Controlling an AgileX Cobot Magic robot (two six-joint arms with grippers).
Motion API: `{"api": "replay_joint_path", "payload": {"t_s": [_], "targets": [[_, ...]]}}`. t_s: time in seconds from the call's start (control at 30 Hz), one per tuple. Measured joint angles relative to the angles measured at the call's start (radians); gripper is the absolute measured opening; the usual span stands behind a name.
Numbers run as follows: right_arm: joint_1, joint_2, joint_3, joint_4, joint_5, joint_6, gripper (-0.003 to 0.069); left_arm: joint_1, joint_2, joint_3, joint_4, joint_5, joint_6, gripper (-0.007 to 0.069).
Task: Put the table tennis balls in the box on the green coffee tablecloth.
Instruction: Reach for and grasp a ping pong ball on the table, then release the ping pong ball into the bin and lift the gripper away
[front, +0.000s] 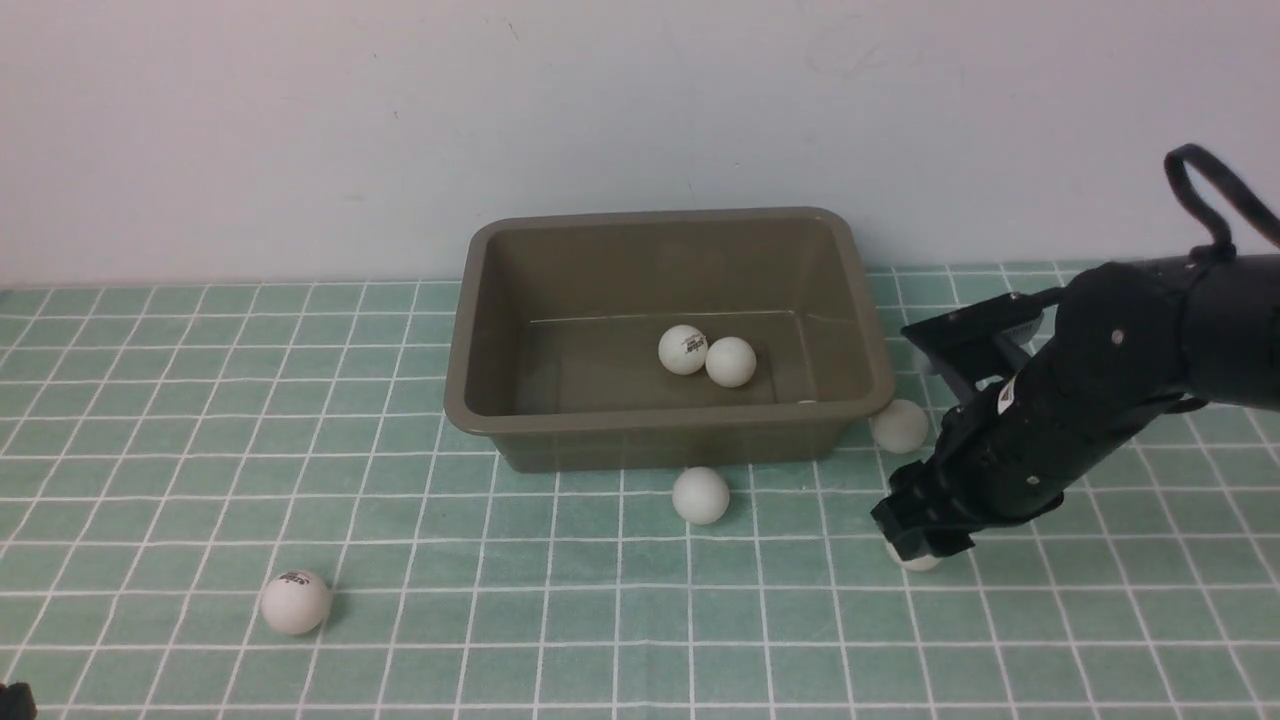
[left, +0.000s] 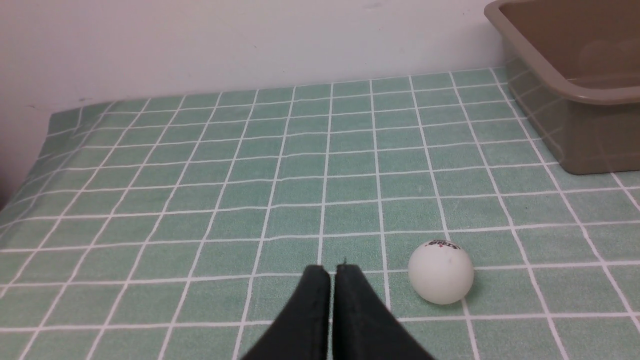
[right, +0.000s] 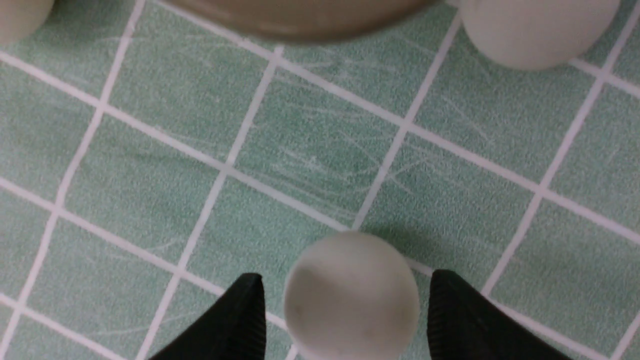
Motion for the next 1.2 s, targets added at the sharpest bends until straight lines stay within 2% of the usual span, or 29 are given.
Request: {"api": "replay_joint_path", "payload": {"t_s": [0.23,0.37,0.7,0.83,0.97,1.1,1.2], "targets": [[0.0,0.085,-0.077,0.0,0.066,0.0,0.0398,0.0,0.0,0.0,0.0,0.0,0.0,-0.0004],[0.0,0.1,-0.082,0.0,0.1,0.014,0.0365,0.0,0.0,0.0,0.0,0.0,0.0,-0.0004],[0.002,-0.047,-0.189,0.055,0.272,-0.028,0.0365,0.0,0.0,0.0,0.0,0.0,0.0,-0.0004],[0.008,-0.077,-0.289,0.1,0.258,-0.071,0.0365,0.0,0.0,0.0,0.0,0.0,0.0,-0.0004],[0.018,-0.062,-0.402,0.135,0.153,-0.127,0.0365,0.0,0.0,0.0,0.0,0.0,0.0,-0.0004],[0.018,0.014,-0.497,0.139,0.094,-0.148,0.0365,0.0,0.0,0.0,0.0,0.0,0.0,-0.0004],[0.018,0.129,-0.571,0.14,0.121,-0.185,0.0365,0.0,0.0,0.0,0.0,0.0,0.0,-0.0004]]}}
